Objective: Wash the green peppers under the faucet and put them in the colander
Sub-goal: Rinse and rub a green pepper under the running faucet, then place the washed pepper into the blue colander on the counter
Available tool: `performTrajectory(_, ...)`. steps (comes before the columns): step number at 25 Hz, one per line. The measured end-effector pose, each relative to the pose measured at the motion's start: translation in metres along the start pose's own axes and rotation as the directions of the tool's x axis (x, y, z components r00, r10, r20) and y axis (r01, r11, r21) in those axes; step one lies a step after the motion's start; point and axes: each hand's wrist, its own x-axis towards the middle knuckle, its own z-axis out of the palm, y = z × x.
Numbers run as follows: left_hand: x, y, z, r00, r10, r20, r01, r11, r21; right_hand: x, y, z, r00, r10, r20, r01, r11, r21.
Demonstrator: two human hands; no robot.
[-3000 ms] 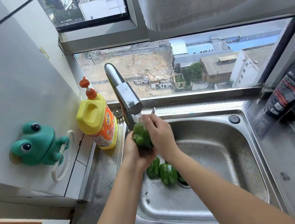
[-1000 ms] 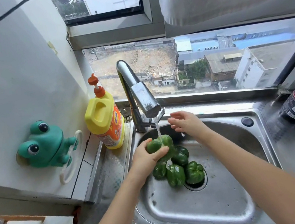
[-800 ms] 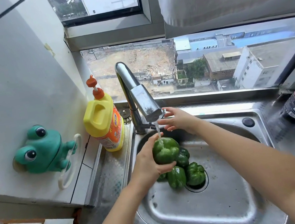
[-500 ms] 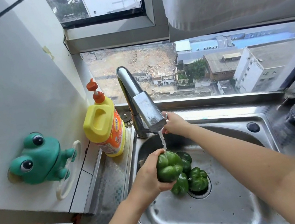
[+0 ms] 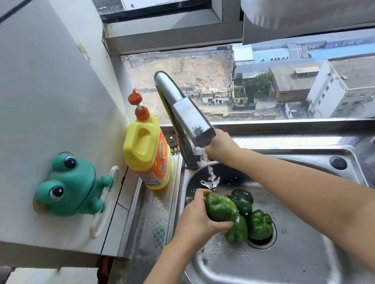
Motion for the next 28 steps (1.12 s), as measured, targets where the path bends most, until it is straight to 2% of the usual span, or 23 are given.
performTrajectory(4,0.000,0.008,-0.005,0.995,-0.059,0.075,0.076,0.966,-0.249,0.004,0.001,-0.001,0.998,0.012,0.067,-0.009,0.999,-0.041)
performTrajectory(7,-0.002,0.014,-0.005,0.976,-0.141,0.166,0.201,0.874,-0.443,-0.006,0.004,-0.014,0.982,0.004,0.186,0.016,0.994,-0.106)
performTrajectory(9,-0.004,0.020,-0.001,0.908,-0.223,0.356,0.406,0.684,-0.607,-0.024,0.008,-0.027,0.967,-0.015,0.254,0.062,0.983,-0.175)
performTrajectory(11,-0.006,0.027,0.006,0.799,-0.264,0.540,0.596,0.462,-0.657,-0.048,0.013,-0.043,0.960,-0.011,0.278,0.081,0.968,-0.239)
performTrajectory(12,-0.005,0.030,0.011,0.759,-0.265,0.594,0.649,0.382,-0.658,-0.062,0.015,-0.052,0.961,-0.002,0.277,0.075,0.964,-0.254)
performTrajectory(14,-0.006,0.036,0.020,0.706,-0.261,0.658,0.708,0.271,-0.652,-0.091,0.018,-0.072,0.963,-0.006,0.269,0.073,0.968,-0.242)
performTrajectory(16,-0.008,0.044,0.027,0.674,-0.272,0.687,0.738,0.208,-0.642,-0.122,0.021,-0.088,0.955,-0.014,0.295,0.075,0.978,-0.196)
performTrajectory(19,-0.017,0.058,0.035,0.662,-0.291,0.691,0.749,0.210,-0.629,-0.173,0.025,-0.106,0.908,-0.059,0.415,0.134,0.979,-0.154)
performTrajectory(22,-0.029,0.073,0.042,0.682,-0.283,0.674,0.731,0.306,-0.611,-0.214,0.031,-0.107,0.867,-0.113,0.485,0.180,0.979,-0.093)
performTrajectory(24,-0.037,0.084,0.046,0.698,-0.289,0.655,0.703,0.452,-0.549,-0.229,0.037,-0.099,0.919,-0.124,0.374,0.199,0.966,-0.167)
performTrajectory(26,-0.042,0.094,0.053,0.724,-0.291,0.625,0.641,0.618,-0.455,-0.240,0.042,-0.093,0.965,-0.160,0.209,0.222,0.922,-0.318)
performTrajectory(28,-0.045,0.100,0.061,0.751,-0.301,0.588,0.589,0.707,-0.390,-0.251,0.046,-0.093,0.978,-0.191,0.086,0.209,0.890,-0.406)
